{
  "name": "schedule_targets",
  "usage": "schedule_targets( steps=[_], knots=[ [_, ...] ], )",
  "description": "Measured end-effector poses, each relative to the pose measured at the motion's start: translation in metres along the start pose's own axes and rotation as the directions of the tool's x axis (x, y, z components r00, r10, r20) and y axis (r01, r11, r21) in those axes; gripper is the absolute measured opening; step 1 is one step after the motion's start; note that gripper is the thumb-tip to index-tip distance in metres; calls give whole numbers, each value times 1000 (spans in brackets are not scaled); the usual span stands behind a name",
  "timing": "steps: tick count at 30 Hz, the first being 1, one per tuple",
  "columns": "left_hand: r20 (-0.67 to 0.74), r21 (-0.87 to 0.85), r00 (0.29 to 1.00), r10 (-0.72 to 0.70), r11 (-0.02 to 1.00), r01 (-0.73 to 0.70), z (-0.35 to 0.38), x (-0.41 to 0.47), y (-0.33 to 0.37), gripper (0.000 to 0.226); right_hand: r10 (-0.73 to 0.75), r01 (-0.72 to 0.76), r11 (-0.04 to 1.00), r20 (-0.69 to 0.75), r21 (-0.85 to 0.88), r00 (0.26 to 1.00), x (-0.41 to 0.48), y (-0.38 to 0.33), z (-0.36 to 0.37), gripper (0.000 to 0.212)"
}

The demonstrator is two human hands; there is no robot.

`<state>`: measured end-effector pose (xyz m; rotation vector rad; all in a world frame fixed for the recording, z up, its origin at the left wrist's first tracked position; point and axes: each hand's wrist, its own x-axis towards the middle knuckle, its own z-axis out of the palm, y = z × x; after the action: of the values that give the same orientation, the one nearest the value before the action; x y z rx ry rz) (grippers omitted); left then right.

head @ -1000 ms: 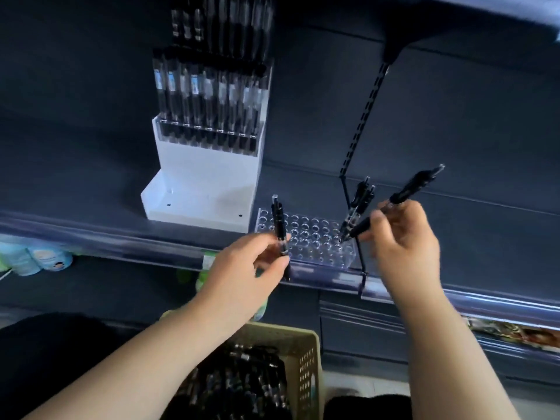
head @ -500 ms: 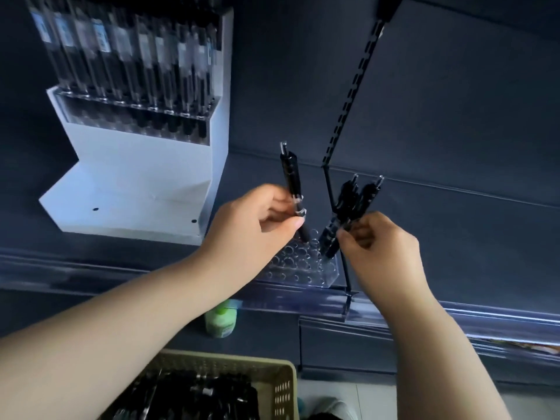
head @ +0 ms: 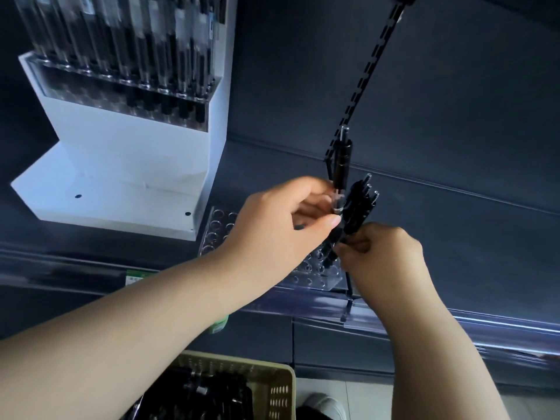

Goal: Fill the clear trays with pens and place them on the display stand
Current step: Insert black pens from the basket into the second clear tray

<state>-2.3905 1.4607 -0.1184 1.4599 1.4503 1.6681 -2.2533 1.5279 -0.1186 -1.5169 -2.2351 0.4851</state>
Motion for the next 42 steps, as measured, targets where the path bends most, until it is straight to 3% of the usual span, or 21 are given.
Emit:
schedule_targets(
  steps=[9,13,20,24,29,42],
  knots=[
    [22,58,1000,9,998,-10,4,-2,-3,33,8,-10,1000,46,25,999,-3,2,-5,7],
    [88,93,996,-14,996,6,9,-5,-7,32,67,-75,994,92,83,993,-6,7,-10,21],
    [107,99,993,-54,994,44,18,-6,-14,24,114,-125,987,102,106,988,-9,13,-13,21],
    [154,182,988,-28,983,0,22,-11,-21,21,111,-119,991,123,60,986,-7,16,-12,19],
    [199,427,980,-13,901,-75,25,-12,-29,18,89,-92,996,123,20,988,-5,17,-10,14],
    [184,534,983,-10,841,-91,23,-12,-34,20,109,-116,992,140,49,984,-9,14,-14,18]
  ],
)
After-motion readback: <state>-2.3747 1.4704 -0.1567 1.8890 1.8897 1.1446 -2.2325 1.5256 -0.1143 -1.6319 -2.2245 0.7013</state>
